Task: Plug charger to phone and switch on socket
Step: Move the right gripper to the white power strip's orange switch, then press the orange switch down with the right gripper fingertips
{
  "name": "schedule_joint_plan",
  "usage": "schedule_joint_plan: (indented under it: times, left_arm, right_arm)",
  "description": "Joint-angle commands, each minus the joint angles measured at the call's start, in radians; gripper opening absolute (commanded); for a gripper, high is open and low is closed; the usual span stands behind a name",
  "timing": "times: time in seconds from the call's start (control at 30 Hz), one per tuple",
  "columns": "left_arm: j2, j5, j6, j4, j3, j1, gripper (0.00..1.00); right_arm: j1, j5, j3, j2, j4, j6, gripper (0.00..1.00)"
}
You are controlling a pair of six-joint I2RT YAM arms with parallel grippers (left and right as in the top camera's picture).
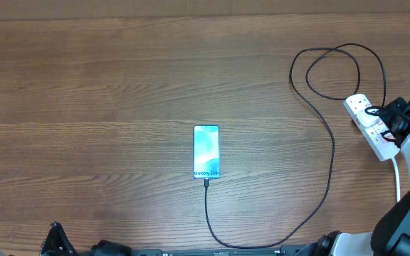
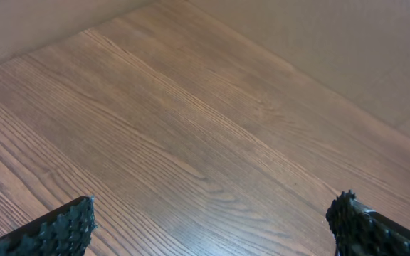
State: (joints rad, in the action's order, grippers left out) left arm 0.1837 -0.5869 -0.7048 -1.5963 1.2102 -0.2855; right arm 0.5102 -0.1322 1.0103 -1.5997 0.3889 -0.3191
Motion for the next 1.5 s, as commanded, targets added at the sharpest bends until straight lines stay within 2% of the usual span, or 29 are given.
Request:
schedule_joint_plan:
  times: [0.0,0.27,1.1,1.47]
  left_arm:
    - [-0.01,0.003,-0.017,0.003,-0.006,0.005,1.0]
    - [-0.01,0.003,-0.017,0.004,-0.006,0.005,1.0]
    - [-0.01,0.003,-0.017,0.004,-0.006,0.005,1.0]
    - [-0.01,0.003,-0.017,0.003,-0.006,0.005,1.0]
  right_arm:
    - [0.002,-0.03,0.019,-0.064,-0.002,0.036,0.04]
    - [0.0,-0.021,0.019,-0.166,-0.02,0.037,0.04]
    - [0.0,0.069,0.019,-0.211,-0.134,0.048,0.04]
    - [-0.007,0.135,0.017,-0.211,-0.1,0.048,0.04]
